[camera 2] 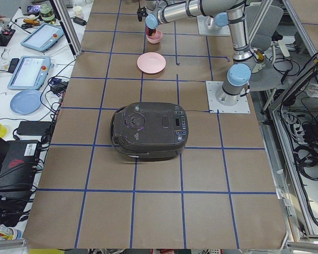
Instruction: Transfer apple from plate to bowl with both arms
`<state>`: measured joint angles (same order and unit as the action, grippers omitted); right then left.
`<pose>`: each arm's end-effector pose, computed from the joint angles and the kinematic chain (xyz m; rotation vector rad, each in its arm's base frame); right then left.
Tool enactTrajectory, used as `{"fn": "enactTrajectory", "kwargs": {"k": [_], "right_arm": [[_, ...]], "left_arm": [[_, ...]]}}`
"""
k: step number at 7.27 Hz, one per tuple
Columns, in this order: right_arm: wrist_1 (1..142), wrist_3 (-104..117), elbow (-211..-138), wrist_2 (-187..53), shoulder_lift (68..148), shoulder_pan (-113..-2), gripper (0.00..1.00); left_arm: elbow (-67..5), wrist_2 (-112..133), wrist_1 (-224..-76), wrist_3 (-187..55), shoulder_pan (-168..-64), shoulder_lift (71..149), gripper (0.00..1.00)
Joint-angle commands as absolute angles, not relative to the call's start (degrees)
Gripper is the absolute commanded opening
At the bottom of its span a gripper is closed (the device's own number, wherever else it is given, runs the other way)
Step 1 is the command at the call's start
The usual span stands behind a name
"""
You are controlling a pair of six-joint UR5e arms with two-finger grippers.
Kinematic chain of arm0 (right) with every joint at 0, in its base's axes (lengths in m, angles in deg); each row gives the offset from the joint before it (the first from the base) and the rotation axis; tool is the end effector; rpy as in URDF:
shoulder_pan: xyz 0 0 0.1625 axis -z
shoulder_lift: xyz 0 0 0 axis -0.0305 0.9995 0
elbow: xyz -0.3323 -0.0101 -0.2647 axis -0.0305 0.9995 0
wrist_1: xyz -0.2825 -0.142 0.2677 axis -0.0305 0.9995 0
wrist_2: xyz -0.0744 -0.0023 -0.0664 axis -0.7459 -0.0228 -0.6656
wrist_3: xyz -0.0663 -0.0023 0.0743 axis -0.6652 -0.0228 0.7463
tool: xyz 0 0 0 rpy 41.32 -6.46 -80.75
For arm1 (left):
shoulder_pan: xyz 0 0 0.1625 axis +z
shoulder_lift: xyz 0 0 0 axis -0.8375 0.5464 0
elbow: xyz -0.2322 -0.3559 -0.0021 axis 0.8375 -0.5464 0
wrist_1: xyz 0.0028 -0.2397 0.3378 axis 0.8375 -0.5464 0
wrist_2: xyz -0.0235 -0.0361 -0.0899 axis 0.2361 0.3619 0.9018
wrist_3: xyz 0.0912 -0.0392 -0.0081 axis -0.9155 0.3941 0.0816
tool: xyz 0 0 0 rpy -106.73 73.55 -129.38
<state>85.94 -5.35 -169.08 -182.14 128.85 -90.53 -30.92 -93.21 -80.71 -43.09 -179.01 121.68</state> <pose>0.1489 -0.4903 0.5143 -0.0632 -3.1034 0.1113 -0.4808 -0.4898 0.2393 0.1177 -2.9169 0.1212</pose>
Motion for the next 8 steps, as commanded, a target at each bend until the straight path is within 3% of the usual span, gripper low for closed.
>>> {"fn": "enactTrajectory", "kwargs": {"k": [1,2,3,5,6,8], "right_arm": [[85.7,-5.6,-169.1,-180.7,128.4,-90.4,1.0],[85.6,-5.5,-169.1,-179.3,128.3,-90.4,1.0],[86.0,-5.4,-169.1,-180.1,128.3,-90.4,1.0],[86.3,-5.4,-169.2,-180.0,128.3,-90.5,1.0],[86.3,-5.5,-169.2,-180.0,128.3,-90.5,1.0],[86.3,-5.6,-169.2,-180.6,128.3,-90.5,1.0]], "left_arm": [[-31.2,-93.5,-80.5,-43.0,-180.0,123.4,0.13],[-30.9,-93.4,-80.1,-43.1,-180.1,124.1,0.13],[-31.0,-93.4,-80.1,-43.2,-180.1,124.2,0.21],[-31.2,-93.4,-80.2,-43.0,-180.1,124.1,0.93],[-31.2,-93.4,-80.1,-43.6,-180.1,123.6,1.0],[-30.9,-93.4,-80.7,-46.2,-179.6,120.4,1.0]]}}
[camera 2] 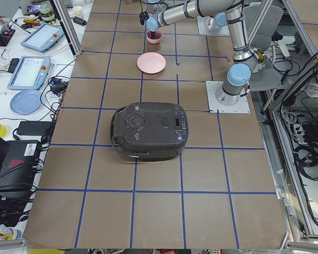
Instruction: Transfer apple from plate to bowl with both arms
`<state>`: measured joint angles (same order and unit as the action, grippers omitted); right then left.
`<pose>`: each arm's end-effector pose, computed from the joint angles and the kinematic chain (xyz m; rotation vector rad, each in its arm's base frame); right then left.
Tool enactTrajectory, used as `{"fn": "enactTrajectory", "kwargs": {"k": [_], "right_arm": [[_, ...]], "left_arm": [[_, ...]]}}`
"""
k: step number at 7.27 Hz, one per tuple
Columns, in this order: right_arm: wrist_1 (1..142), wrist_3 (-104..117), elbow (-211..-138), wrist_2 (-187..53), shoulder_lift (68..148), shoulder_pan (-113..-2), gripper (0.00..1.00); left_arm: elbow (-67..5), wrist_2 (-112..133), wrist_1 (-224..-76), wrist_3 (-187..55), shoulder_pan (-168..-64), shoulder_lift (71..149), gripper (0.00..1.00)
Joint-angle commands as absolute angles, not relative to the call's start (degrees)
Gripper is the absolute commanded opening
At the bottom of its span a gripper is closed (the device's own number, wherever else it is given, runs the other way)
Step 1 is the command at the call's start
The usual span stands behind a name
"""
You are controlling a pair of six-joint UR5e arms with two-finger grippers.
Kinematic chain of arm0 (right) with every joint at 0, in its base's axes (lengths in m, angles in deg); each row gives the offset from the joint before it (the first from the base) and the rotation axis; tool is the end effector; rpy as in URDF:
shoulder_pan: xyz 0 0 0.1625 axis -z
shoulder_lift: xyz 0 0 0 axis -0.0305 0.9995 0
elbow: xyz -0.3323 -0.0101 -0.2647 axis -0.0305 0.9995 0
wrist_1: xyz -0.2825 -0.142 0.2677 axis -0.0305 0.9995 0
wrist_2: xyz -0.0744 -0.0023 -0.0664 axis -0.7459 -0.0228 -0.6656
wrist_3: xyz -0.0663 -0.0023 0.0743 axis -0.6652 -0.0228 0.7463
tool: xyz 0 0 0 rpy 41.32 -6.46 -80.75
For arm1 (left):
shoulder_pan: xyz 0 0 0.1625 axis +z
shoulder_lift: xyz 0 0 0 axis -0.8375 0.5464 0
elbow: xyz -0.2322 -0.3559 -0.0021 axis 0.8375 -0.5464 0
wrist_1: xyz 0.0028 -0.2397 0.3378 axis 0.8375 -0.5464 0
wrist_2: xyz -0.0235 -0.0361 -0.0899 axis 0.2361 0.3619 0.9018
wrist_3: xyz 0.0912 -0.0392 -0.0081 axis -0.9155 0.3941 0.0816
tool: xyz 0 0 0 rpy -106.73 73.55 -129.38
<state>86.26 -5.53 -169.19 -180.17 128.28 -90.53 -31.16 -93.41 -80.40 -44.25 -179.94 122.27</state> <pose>0.1525 -0.4940 0.5089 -0.0571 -3.1378 0.0995 -0.4884 -0.4821 0.2311 0.0661 -2.9270 0.1141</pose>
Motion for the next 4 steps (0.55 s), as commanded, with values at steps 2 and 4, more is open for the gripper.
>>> {"fn": "enactTrajectory", "kwargs": {"k": [2,4], "right_arm": [[86.4,-5.0,-169.2,-180.9,128.3,-90.5,1.0],[88.1,-5.0,-169.5,-180.8,128.0,-90.5,1.0]], "left_arm": [[-31.5,-92.8,-85.0,-51.5,-175.6,115.2,1.0],[-36.3,-93.6,-88.7,-68.2,-169.0,109.7,1.0]]}}
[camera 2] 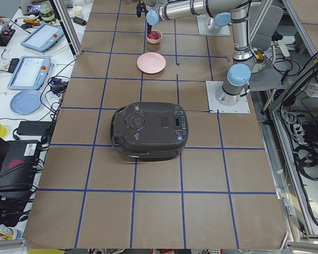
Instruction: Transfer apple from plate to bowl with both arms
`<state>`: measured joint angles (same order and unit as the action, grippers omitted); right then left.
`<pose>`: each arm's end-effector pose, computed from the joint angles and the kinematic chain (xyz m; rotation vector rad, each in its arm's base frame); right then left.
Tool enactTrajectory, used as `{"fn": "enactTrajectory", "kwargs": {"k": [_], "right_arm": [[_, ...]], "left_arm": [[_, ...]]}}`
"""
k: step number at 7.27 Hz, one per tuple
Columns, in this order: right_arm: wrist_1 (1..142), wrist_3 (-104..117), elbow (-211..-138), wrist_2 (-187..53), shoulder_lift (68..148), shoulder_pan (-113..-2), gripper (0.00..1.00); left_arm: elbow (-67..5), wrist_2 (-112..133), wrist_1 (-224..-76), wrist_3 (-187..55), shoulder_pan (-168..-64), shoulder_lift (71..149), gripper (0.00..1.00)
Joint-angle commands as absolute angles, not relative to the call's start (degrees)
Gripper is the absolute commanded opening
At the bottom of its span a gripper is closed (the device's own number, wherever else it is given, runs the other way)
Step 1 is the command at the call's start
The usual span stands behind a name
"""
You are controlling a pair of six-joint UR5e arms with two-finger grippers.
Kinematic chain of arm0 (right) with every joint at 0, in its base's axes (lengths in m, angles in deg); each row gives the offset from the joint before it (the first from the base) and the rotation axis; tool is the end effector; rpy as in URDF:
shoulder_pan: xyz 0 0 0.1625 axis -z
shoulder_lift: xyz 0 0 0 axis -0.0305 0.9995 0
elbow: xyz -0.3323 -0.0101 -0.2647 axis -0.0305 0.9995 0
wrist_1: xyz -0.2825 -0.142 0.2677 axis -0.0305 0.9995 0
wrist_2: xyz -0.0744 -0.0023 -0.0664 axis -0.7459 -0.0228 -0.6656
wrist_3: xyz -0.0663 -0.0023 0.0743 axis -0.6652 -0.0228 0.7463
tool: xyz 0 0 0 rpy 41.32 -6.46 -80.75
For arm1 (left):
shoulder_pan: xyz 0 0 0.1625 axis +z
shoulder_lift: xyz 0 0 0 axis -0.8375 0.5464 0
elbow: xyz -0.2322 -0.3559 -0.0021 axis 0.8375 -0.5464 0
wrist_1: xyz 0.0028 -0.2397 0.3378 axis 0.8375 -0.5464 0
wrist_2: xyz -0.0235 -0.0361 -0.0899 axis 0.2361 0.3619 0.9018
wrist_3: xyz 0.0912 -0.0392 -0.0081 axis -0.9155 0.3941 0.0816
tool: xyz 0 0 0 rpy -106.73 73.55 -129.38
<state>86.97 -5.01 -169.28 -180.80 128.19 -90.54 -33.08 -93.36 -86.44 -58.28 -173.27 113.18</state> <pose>0.1515 -0.4956 0.5087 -0.0715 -3.1269 0.1147 -0.4140 -0.5048 0.3072 -0.1241 -2.9295 0.1945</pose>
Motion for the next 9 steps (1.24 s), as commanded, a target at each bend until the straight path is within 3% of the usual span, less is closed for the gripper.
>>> {"fn": "enactTrajectory", "kwargs": {"k": [1,4,7,9], "right_arm": [[88.6,-4.4,-169.8,-180.9,128.0,-90.5,1.0],[90.1,-4.7,-169.9,-180.7,127.8,-90.5,1.0],[90.2,-4.7,-169.9,-180.1,127.8,-90.5,1.0],[90.3,-4.8,-169.9,-180.1,128.0,-90.5,1.0]], "left_arm": [[-41.3,-93.6,-89.4,-70.7,-165.9,106.2,1.0],[-43.4,-94.4,-94.1,-80.2,-157.8,97.2,1.0],[-32.1,-97.0,-114.1,-82.5,-150.9,94.4,1.0],[-27.0,-98.1,-117.8,-82.4,-150.0,95.5,1.0]]}}
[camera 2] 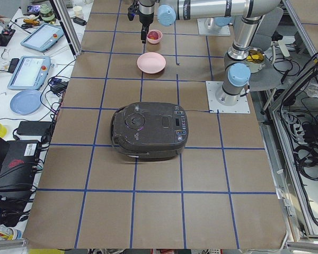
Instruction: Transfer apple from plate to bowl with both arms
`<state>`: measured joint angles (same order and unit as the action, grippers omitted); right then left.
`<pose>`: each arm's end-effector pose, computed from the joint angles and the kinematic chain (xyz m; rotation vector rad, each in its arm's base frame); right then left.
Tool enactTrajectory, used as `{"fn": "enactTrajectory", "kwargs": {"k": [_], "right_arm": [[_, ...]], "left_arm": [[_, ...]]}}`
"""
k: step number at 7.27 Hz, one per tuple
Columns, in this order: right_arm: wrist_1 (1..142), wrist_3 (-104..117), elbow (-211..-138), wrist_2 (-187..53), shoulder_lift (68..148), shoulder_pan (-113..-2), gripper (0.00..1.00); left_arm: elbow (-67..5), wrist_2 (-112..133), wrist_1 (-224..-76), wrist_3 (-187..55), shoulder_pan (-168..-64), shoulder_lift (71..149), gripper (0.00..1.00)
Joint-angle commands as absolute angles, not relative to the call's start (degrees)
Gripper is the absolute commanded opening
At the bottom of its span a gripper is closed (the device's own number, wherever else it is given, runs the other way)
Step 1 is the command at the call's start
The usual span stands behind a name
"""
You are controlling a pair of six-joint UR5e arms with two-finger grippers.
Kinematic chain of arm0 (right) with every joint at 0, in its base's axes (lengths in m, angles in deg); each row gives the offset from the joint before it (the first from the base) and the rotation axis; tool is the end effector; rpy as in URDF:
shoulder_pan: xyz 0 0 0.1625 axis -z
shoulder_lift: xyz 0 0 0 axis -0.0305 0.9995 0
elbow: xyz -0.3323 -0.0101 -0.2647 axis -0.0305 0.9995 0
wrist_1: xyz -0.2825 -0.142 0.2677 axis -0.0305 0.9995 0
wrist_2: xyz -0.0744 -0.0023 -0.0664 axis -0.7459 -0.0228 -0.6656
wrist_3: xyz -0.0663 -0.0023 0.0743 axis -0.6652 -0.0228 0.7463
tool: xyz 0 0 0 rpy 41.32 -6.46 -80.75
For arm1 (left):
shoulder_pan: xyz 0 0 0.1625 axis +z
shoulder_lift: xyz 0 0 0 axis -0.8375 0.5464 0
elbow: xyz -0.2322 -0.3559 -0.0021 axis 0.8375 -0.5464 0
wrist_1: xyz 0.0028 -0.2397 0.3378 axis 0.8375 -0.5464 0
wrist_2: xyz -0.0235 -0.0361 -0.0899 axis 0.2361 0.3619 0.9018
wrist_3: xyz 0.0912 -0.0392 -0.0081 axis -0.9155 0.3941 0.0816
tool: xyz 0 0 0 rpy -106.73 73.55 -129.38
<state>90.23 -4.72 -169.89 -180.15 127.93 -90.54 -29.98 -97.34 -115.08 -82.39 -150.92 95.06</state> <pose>0.1529 -0.5014 0.5072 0.0791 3.1331 -0.1792 -0.1768 -0.5220 0.4635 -0.1603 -3.0722 0.1134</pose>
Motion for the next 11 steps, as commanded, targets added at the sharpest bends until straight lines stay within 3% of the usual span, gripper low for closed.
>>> {"fn": "enactTrajectory", "kwargs": {"k": [1,11], "right_arm": [[90.3,-4.8,-169.9,-180.0,128.0,-90.5,1.0],[90.4,-5.0,-169.9,-179.9,128.3,-90.6,1.0]], "left_arm": [[-27.0,-98.2,-118.5,-81.9,-149.3,95.5,1.0],[-27.3,-101.4,-121.1,-80.8,-147.8,93.8,1.0]]}}
